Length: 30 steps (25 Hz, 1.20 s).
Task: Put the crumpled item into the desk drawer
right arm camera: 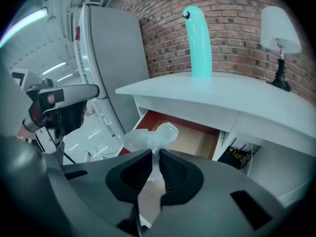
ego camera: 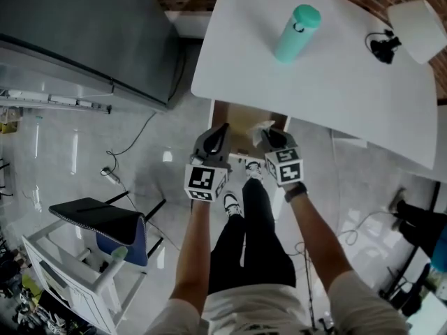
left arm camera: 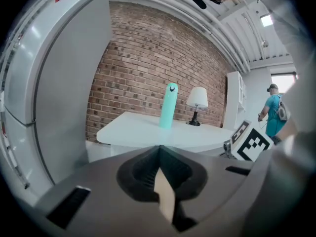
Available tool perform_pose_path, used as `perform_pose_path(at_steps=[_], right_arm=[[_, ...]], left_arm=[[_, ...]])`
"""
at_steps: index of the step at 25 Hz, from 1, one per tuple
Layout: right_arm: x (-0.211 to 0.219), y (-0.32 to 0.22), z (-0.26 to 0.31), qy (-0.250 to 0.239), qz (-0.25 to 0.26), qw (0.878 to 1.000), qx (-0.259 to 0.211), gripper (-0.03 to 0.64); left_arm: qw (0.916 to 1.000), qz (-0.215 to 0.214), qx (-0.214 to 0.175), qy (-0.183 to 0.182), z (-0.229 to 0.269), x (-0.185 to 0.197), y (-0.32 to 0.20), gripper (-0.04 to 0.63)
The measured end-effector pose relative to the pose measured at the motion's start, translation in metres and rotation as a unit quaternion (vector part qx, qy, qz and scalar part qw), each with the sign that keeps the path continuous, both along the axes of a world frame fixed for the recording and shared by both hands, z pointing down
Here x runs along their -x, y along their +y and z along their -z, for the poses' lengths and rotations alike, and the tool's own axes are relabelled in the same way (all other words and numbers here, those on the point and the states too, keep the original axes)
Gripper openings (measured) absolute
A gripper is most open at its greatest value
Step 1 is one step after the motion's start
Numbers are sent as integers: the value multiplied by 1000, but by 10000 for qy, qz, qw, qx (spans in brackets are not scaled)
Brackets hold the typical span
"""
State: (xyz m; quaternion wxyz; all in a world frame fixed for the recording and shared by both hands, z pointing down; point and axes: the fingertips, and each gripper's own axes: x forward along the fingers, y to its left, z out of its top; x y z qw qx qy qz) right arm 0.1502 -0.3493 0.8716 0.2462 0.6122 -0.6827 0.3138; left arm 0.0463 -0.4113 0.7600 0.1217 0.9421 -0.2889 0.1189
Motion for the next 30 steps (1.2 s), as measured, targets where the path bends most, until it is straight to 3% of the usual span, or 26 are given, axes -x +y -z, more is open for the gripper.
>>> perform_pose_path(at_steps=[11,17,24,30], right_arm=[[4,-30,-75,219,401,9982,395,28],[16,-37,-111,194,636,9939,879,28],[18,-33,-153,495,929,9831,1495,31],[16,-35,-167,594,975,9799,1638,35]], left_arm=[[9997,-229,67,101,-50,-12,-12,-5],[9995,-300,98,-7,-66,-9,-14,-5],[9995,-288,86,-105,-69,-7,-13,-5],[9996,-244,27,-136,-70,-6,-16,-5]])
